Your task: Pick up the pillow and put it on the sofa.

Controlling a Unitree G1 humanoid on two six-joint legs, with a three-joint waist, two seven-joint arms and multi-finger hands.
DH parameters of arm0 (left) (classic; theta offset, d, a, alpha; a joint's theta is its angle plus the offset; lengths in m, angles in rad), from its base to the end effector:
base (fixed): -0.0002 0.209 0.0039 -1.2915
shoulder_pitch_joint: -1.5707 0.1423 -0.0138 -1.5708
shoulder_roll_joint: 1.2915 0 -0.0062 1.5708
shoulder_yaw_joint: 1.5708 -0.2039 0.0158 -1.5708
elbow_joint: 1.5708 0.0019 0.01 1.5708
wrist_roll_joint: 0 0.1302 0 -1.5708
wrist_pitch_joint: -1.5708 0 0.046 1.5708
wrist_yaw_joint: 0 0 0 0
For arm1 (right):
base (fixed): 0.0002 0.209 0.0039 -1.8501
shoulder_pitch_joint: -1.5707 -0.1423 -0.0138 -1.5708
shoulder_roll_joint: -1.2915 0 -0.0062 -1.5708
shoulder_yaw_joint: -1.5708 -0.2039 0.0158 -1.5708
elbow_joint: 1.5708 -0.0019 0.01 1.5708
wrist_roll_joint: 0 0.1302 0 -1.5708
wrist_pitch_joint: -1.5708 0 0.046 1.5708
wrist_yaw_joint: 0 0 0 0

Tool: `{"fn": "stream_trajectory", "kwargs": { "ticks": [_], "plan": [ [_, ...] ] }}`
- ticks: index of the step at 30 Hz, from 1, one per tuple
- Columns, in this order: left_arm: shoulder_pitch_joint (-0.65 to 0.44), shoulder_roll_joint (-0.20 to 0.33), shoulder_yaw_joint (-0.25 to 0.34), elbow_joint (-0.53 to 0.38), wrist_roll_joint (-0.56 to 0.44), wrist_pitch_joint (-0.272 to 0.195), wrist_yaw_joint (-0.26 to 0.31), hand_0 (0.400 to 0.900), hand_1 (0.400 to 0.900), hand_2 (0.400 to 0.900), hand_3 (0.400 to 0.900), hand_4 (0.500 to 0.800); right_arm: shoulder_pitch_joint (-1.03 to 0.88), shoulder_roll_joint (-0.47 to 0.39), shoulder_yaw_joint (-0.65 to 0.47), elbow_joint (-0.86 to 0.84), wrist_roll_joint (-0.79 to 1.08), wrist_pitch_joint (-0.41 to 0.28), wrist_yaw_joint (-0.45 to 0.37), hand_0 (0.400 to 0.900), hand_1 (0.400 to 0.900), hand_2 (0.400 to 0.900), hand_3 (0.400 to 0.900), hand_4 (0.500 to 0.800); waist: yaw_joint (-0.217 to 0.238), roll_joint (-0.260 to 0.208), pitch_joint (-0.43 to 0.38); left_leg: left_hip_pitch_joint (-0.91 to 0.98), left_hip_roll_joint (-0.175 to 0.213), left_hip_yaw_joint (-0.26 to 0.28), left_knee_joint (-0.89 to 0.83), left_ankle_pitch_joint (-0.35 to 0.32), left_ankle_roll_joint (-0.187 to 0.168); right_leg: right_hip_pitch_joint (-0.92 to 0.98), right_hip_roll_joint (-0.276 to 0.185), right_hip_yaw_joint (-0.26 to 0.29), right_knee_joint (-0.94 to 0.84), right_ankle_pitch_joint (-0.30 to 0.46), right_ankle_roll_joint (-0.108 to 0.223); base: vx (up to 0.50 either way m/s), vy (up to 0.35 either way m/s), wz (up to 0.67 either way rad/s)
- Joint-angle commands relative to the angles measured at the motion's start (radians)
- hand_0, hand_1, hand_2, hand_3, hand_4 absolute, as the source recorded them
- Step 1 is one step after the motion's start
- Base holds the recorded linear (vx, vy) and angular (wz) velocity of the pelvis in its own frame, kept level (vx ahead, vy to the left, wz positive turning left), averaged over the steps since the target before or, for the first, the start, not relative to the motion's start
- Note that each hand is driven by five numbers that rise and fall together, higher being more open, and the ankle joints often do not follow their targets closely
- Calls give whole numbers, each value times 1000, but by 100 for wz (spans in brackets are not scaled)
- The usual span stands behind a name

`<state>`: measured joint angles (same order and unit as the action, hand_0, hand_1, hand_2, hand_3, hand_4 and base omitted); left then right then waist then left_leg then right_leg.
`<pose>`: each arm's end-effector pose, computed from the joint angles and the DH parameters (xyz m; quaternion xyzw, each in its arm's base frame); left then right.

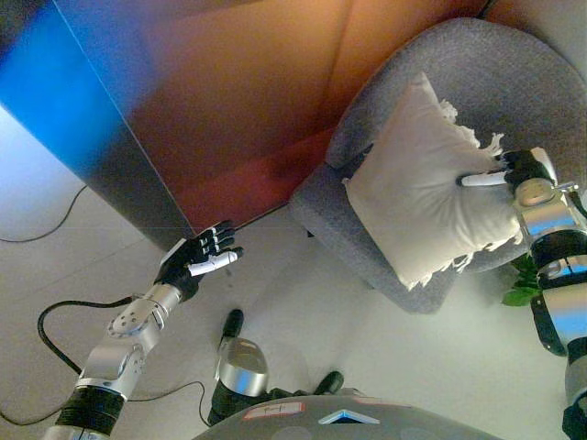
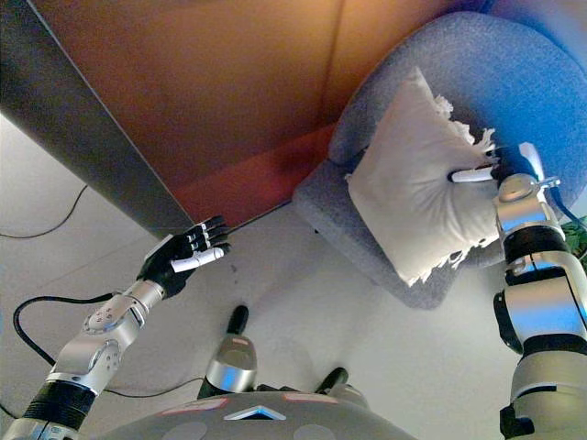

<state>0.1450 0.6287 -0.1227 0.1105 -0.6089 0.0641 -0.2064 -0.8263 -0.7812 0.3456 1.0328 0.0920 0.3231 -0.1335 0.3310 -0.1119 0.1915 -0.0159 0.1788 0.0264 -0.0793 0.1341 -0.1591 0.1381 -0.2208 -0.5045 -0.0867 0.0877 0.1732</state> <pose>0.1552 0.2724 0.0108 -0.0084 0.1816 -0.0999 0.9782 0.3111 -0.3360 0.1227 -0.3597 0.2427 -0.2366 0.8693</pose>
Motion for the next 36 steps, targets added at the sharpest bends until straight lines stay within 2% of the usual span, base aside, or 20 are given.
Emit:
{"fn": "stream_trajectory", "kwargs": {
  "ticks": [1,5,9,12,16,17,22,26,31,34,36],
  "plan": [
    [-80,35,-60,-136,-54,-81,-14,900,900,900,900,800,-222,-190,18,-9,-35,-26,-189,900,900,900,900,800,30,20,-86,31,49,6,-8,-50,26,-12,-65,-15,2,72,31,0,0,0],
    [-65,35,-60,-139,-52,-79,-12,900,900,900,900,800,-205,-197,3,-20,-24,-5,-228,900,900,900,900,800,22,30,-91,49,53,11,-8,-53,26,-2,-64,-9,1,66,33,20,2,-2],
    [-50,31,-65,-145,-55,-83,-8,900,900,900,900,800,-193,-199,-13,-50,2,-64,-259,900,900,900,900,800,10,39,-100,72,57,20,-8,-55,24,9,-64,2,0,61,34,28,29,-6],
    [-40,24,-61,-141,-68,-86,-10,900,900,900,900,800,-138,-176,-55,-171,103,-133,-263,900,900,900,900,800,-16,45,-112,90,55,37,-8,-62,25,12,-70,18,1,56,33,-5,62,-14],
    [-40,10,-60,-131,-50,-100,5,900,900,900,900,800,-16,-129,-120,-359,156,-151,-254,900,900,900,900,800,-58,47,-121,104,50,62,-2,-68,35,1,-78,41,5,59,29,-65,54,-26],
    [-47,-3,-63,-120,-39,-109,19,900,900,900,900,800,63,-93,-158,-448,184,-172,-256,900,900,900,900,800,-85,54,-118,118,51,81,5,-78,40,0,-77,60,9,58,26,-112,51,-34],
    [-86,-49,-60,-84,-3,-143,67,900,900,900,900,800,317,21,-258,-696,199,-204,-216,900,900,900,900,800,-167,61,-118,127,42,124,29,-90,60,-25,-82,116,20,70,17,-127,47,-35],
    [-103,-93,-38,-37,46,-172,89,900,900,900,900,800,530,106,-330,-838,190,-244,-115,900,900,900,900,800,-236,61,-122,130,38,162,65,-108,70,-52,-81,174,34,76,10,-131,24,-36],
    [-101,-141,-15,14,84,-190,101,900,900,900,900,800,720,200,-362,-955,188,-242,7,900,900,900,900,800,-308,63,-135,137,34,210,87,-123,71,-80,-75,231,39,80,9,-114,34,-32],
    [-82,-162,14,27,96,-184,82,900,900,900,900,800,807,255,-377,-997,204,-216,38,900,900,900,900,800,-340,63,-141,140,28,233,92,-133,70,-93,-74,252,37,84,11,-104,21,-24],
    [-59,-171,30,42,92,-197,73,900,900,900,900,800,874,298,-378,-1010,212,-222,27,900,900,900,900,800,-361,65,-143,144,25,251,93,-137,70,-103,-75,261,36,90,13,-114,26,-22]
  ]
}}
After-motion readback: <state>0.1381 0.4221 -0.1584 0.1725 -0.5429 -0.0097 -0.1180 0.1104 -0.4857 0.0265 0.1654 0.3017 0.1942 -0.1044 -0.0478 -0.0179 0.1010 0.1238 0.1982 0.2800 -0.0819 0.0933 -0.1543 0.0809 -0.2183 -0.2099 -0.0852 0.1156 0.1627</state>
